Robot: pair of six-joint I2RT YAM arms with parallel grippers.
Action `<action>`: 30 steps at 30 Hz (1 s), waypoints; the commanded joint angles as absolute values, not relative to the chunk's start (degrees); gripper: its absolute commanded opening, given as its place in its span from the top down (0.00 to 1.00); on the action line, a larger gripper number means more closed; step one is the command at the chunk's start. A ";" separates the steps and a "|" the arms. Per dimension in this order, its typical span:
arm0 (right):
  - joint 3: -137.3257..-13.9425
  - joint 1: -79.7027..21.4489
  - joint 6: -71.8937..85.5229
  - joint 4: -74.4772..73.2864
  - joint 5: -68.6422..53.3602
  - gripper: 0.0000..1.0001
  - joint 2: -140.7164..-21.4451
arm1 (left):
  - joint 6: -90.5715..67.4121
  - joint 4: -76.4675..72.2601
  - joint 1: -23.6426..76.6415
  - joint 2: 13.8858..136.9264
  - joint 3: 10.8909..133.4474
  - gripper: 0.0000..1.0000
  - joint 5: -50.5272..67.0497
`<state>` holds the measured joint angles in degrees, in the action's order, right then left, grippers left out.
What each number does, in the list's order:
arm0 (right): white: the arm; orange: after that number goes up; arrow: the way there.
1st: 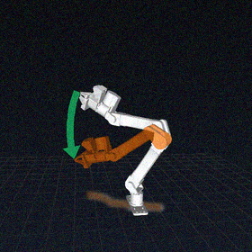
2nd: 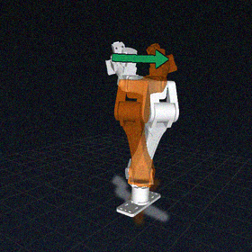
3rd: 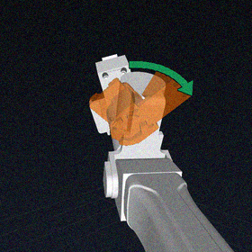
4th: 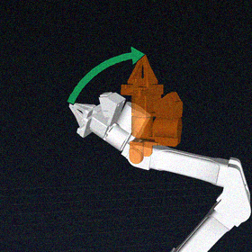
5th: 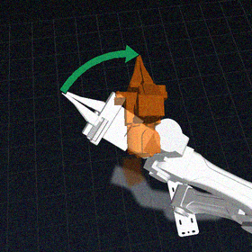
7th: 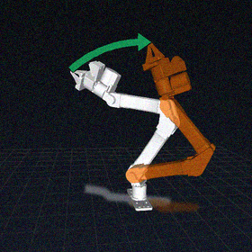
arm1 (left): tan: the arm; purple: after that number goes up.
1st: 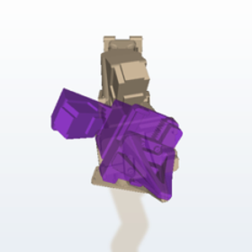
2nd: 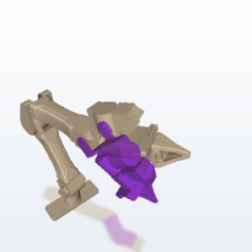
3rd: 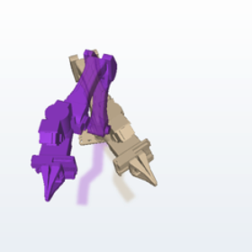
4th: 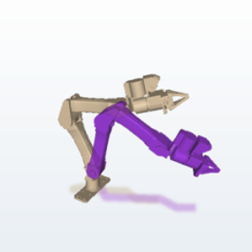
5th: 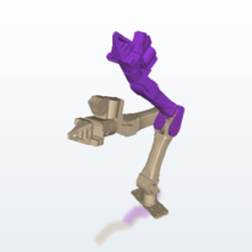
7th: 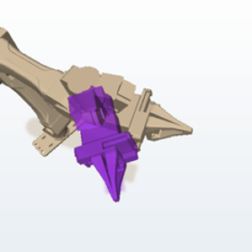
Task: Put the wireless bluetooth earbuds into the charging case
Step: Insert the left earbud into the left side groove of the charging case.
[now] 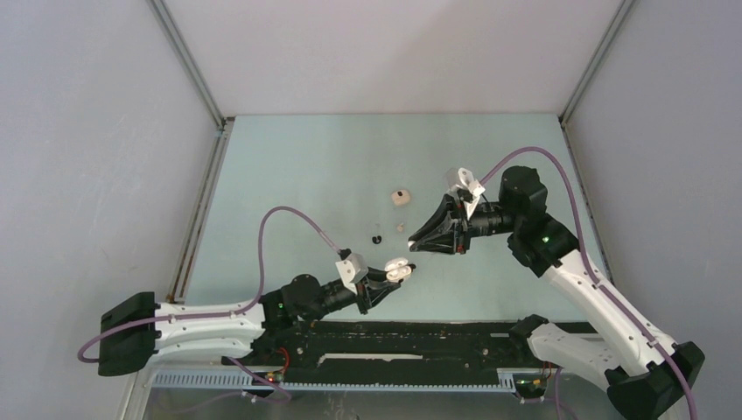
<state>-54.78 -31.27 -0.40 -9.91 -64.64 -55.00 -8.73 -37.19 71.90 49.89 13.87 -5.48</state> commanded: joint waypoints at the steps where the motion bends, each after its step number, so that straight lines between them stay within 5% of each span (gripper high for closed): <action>1: -54.91 -33.79 4.67 -0.65 -67.53 1.00 -56.10 | -7.51 -42.80 72.25 51.85 18.42 1.00 -3.44; 30: -54.84 -36.67 3.52 -2.70 -61.54 1.00 -56.87 | -14.17 -58.08 72.25 57.07 19.64 1.00 -8.39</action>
<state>-54.78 -36.32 5.32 -2.90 -62.57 -57.10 -13.15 -52.88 71.90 56.47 18.55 -7.90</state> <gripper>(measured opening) 0.192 0.287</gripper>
